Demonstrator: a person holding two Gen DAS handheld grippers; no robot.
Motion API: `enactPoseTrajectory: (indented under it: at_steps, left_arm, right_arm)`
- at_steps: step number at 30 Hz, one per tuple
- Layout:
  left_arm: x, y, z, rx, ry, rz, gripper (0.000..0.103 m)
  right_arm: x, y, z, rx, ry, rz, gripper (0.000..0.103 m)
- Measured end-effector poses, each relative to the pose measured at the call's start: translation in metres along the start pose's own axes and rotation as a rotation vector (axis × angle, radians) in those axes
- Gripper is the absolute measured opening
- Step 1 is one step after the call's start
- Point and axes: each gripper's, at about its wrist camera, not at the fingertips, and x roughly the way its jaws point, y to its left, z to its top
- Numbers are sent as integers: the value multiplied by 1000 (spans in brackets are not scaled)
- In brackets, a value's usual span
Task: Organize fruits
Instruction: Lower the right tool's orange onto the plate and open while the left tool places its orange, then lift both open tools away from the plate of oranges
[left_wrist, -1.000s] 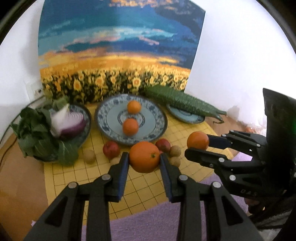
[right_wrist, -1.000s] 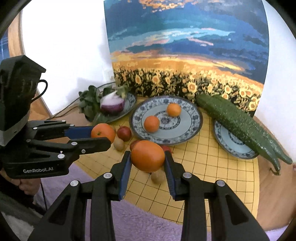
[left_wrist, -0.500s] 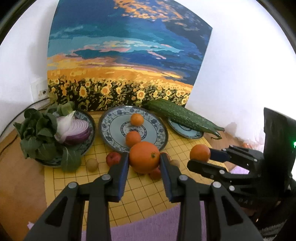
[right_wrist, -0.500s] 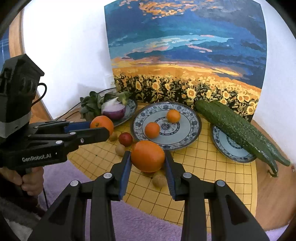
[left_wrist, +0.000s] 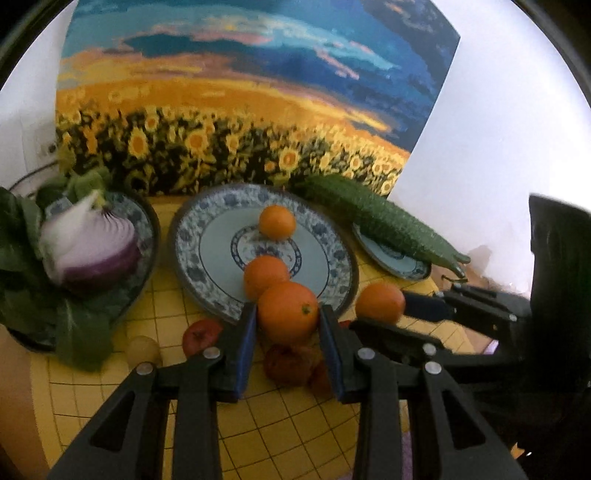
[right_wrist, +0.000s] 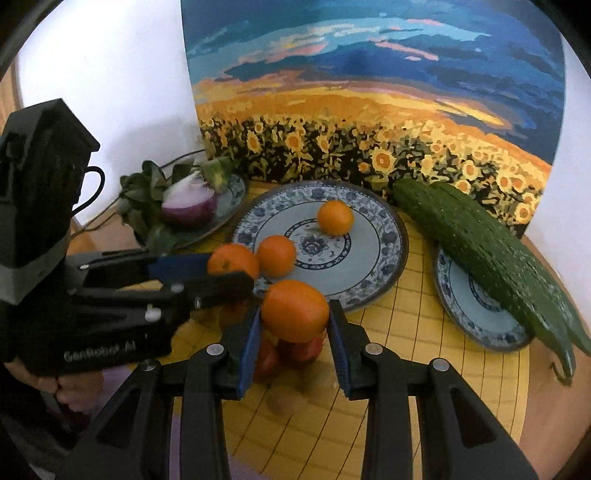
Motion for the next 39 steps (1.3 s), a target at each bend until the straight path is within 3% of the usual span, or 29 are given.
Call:
enactPoseTrajectory:
  at_steps: [9, 16, 19, 21, 22, 26, 39]
  left_arm:
    - [14, 17, 9, -80, 10, -35, 35]
    - [17, 15, 11, -71, 3, -34, 37]
    - [14, 17, 13, -90, -16, -55, 60]
    - [9, 16, 14, -89, -32, -49, 81]
    - [8, 15, 15, -90, -31, -39, 85]
    - [7, 16, 15, -91, -19, -23, 85]
    - [3, 17, 11, -115, -2, -23, 85]
  right_arm:
    - [24, -2, 6, -68, 49, 2, 36]
    - [33, 3, 7, -94, 59, 3, 36]
    - [34, 1, 7, -75, 58, 16, 36]
    - [36, -1, 8, -61, 64, 30, 38]
    - [36, -2, 9, -55, 68, 35, 40]
    - [33, -2, 8, -42, 60, 28, 55]
    - [28, -7, 4, -2, 57, 15, 55]
